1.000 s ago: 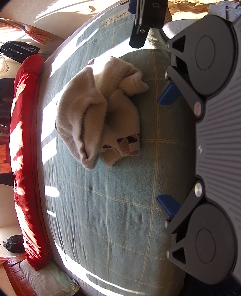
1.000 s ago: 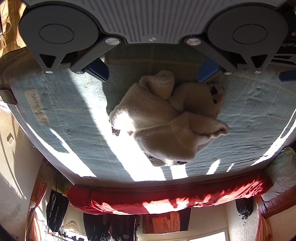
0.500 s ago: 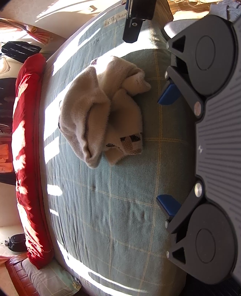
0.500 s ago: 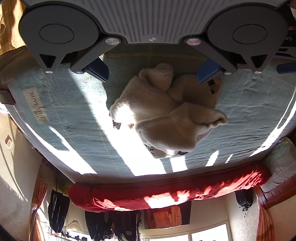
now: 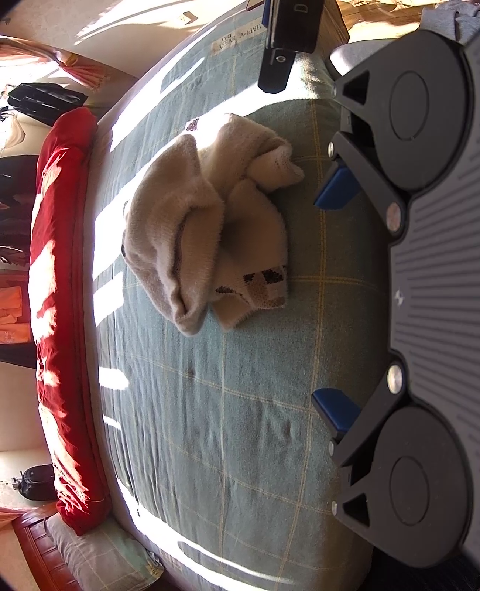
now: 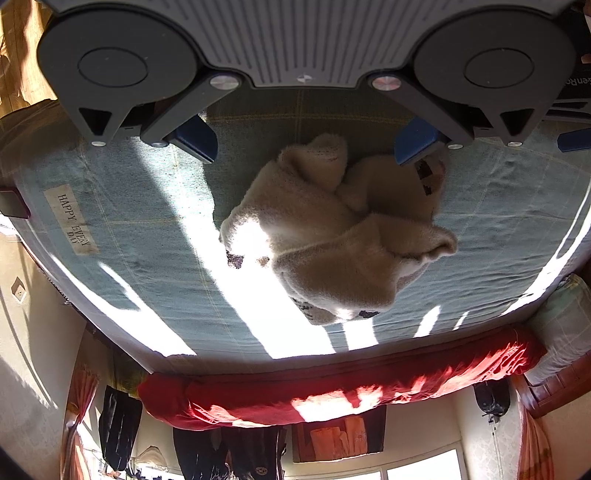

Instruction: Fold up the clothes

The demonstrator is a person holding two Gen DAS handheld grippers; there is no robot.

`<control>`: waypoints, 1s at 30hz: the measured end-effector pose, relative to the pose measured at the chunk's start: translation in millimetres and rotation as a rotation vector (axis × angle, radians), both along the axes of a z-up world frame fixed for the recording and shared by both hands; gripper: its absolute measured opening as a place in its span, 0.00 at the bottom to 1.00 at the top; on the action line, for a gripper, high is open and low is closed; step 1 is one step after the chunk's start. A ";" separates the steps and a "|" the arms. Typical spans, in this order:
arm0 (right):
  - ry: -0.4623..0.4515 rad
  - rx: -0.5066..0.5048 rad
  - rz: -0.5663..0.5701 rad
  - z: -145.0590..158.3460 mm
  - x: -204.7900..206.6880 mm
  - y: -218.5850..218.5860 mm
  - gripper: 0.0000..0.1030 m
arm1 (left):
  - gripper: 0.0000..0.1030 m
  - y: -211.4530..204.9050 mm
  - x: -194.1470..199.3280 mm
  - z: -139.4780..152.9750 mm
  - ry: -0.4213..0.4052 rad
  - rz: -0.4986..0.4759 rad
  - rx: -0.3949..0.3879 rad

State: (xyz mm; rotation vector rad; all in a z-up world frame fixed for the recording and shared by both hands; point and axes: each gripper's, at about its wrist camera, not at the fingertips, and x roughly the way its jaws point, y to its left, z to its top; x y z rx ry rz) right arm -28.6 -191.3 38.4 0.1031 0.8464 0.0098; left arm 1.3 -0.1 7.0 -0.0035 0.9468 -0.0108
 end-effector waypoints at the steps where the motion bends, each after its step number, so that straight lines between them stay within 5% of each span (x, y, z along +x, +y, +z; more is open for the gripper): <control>1: -0.001 0.000 -0.001 0.0 0.0 0.0 1.00 | 0.99 0.3 -0.1 0.1 -0.001 0.001 0.001; 23: -0.020 0.034 -0.017 5.4 37.2 -30.7 1.00 | 0.99 20.9 29.5 1.4 -0.011 0.050 -0.035; 30: -0.061 -0.039 0.125 9.9 63.7 -37.1 1.00 | 0.99 36.8 54.7 1.4 -0.026 0.069 -0.069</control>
